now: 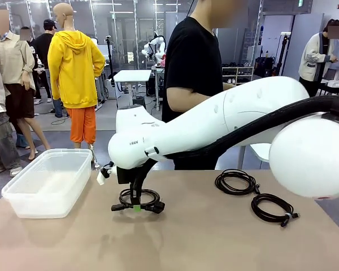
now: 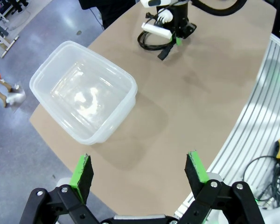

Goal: Organize and store the cables.
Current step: Place the Power Cable into the Organizing box.

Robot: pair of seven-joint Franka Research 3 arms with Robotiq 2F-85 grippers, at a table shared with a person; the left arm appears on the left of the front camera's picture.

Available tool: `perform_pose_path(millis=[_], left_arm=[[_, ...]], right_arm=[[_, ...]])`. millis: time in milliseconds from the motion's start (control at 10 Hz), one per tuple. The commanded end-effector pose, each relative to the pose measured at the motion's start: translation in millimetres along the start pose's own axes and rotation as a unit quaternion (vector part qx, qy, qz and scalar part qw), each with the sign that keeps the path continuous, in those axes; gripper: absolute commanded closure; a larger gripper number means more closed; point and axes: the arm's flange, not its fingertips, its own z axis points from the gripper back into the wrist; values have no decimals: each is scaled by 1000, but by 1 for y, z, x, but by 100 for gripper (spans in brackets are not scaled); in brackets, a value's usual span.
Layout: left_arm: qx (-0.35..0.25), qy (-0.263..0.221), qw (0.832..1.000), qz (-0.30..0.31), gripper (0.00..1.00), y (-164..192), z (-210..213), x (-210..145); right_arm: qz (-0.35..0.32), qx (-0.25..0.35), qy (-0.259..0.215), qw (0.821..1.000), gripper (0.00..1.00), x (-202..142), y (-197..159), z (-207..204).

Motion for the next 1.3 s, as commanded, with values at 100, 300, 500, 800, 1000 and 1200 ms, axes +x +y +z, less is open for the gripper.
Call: perform_pose_path(millis=[100, 300, 500, 800, 1000, 1200], left_arm=[[3, -4, 1000, 0, 0, 0, 1, 1], [3, -4, 1000, 0, 0, 0, 1, 1], [3, -4, 1000, 0, 0, 0, 1, 1], [3, -4, 1000, 0, 0, 0, 1, 1], [3, -4, 1000, 0, 0, 0, 1, 1], [3, -4, 1000, 0, 0, 0, 1, 1]], right_arm=[[-24, -1, -17, 1000, 100, 5, -2, -6], [-20, 1, -18, 1000, 75, 3, 0, -4], [-12, 5, -23, 1000, 38, 1, 3, -3], [-22, -4, -46, 999, 0, -12, 8, 11], [-28, -14, -84, 996, 11, -41, 10, 32], [-24, -1, -138, 990, 0, -95, 18, 69]])
